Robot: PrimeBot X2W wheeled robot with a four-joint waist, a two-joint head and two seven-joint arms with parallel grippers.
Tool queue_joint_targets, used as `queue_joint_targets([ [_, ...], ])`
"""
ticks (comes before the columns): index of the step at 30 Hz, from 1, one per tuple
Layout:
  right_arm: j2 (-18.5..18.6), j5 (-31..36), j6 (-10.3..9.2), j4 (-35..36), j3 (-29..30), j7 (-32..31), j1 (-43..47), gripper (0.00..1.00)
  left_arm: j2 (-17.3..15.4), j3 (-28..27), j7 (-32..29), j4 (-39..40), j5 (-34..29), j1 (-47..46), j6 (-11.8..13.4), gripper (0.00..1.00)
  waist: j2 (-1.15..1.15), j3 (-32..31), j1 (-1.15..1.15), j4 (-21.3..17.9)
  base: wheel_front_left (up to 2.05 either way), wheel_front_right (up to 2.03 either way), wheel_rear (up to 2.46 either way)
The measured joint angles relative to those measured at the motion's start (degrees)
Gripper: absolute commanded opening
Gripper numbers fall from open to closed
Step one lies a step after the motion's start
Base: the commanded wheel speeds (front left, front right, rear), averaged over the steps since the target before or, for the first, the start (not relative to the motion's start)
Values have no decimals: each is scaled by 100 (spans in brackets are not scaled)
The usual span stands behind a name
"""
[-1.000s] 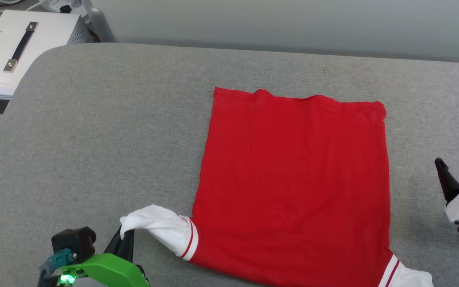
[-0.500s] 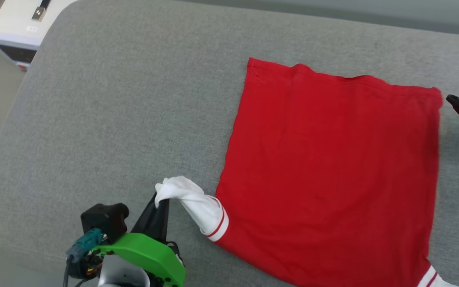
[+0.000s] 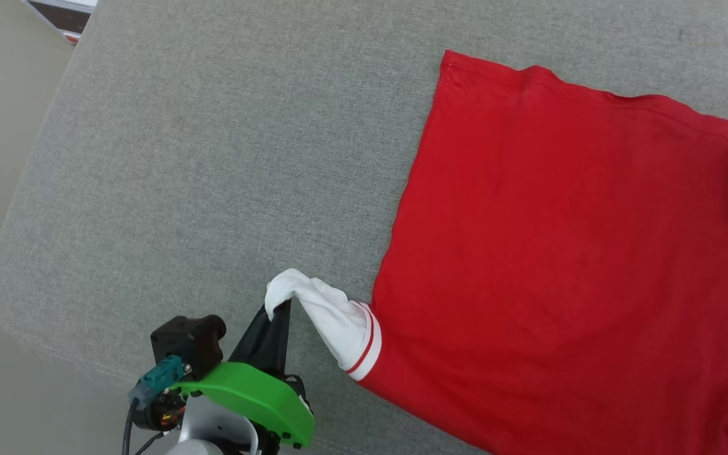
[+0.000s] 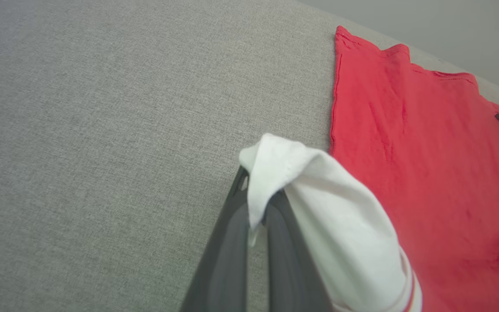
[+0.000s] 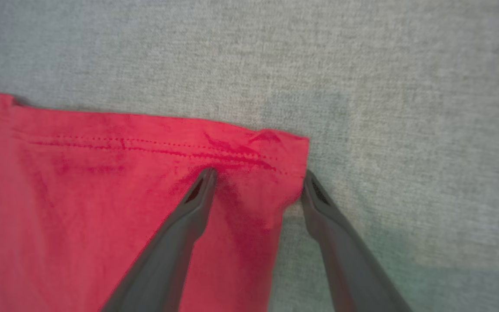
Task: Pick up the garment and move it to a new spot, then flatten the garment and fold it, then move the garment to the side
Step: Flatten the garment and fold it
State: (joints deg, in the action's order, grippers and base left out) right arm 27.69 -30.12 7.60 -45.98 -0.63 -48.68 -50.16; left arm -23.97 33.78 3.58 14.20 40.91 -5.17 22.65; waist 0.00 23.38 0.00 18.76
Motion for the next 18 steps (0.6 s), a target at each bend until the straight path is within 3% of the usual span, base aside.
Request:
queue_joint_targets([
  [1,-4,13,0,-10,3,-21,-24,0,11,0,0,-16,0,-2,-7,0,0,15,0,17,0,0,0],
  [11,149,101,-7,25,27,119,-71,0,15,-32,31,-218,87,-15,-24,0,0,-89,0,38,0,0,0],
  [18,325,46,-5,409,-25,360,163,0,-155,-176,-67,-274,209,92,40,0,0,-321,0,-126,0,0,0],
])
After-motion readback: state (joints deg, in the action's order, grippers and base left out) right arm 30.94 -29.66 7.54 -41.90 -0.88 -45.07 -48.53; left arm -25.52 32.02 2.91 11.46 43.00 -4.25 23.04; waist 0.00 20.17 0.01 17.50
